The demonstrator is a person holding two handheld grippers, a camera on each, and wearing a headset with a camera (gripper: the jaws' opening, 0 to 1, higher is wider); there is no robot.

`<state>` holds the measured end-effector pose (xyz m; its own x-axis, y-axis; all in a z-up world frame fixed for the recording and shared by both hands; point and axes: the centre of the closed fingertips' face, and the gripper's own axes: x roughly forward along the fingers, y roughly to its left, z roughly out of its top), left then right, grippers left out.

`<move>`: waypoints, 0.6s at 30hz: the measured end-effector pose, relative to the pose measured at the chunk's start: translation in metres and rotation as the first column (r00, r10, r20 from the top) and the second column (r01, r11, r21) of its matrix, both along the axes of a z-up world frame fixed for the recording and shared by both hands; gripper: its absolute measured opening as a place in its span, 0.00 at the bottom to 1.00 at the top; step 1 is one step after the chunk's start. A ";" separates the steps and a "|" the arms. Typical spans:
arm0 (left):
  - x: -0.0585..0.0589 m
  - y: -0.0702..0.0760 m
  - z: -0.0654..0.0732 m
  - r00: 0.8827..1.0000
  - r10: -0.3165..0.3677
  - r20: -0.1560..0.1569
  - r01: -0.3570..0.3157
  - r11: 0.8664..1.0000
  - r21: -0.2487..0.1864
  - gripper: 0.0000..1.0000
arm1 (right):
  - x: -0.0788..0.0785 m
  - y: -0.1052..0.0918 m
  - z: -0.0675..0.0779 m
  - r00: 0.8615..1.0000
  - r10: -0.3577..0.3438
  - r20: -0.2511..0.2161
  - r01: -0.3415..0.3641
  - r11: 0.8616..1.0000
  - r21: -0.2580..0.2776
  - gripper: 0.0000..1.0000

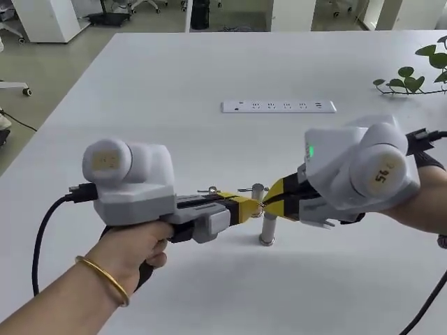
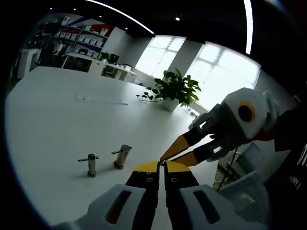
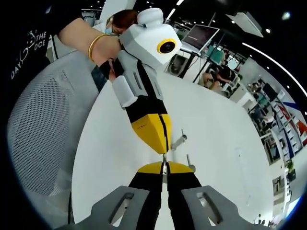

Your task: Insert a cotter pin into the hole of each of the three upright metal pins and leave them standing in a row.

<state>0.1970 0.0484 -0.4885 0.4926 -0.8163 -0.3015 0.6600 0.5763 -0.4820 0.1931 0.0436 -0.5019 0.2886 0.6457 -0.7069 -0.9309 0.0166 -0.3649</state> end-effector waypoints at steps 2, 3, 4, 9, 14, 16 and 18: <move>0.000 0.000 0.001 1.000 0.006 -0.019 -0.007 1.000 -0.013 0.00 | 0.001 0.000 0.001 1.000 0.004 0.027 -0.004 1.000 -0.002 0.00; 0.000 0.000 0.001 1.000 0.003 -0.012 -0.003 1.000 -0.011 0.00 | 0.001 0.000 0.001 1.000 0.004 0.024 -0.004 1.000 -0.001 0.00; -0.001 -0.001 0.001 1.000 -0.001 -0.005 0.001 1.000 -0.006 0.00 | 0.001 0.000 0.000 1.000 0.002 0.023 -0.002 1.000 -0.001 0.00; -0.002 -0.002 0.001 0.999 -0.013 0.034 0.012 1.000 0.024 0.00 | 0.001 0.000 -0.001 1.000 -0.025 -0.014 0.025 0.999 0.025 0.00; 0.001 0.002 0.000 0.997 -0.024 0.071 0.020 0.998 0.055 0.00 | -0.002 -0.001 -0.002 0.989 -0.066 -0.135 0.078 0.993 0.089 0.02; 0.002 0.005 -0.001 0.997 -0.018 0.069 0.014 0.998 0.060 0.00 | -0.002 -0.001 0.000 0.985 -0.075 -0.153 0.094 0.988 0.121 0.01; 0.003 0.008 0.000 0.997 -0.018 0.073 0.014 0.998 0.056 0.00 | -0.003 -0.003 0.000 0.977 -0.093 -0.193 0.121 0.983 0.137 0.00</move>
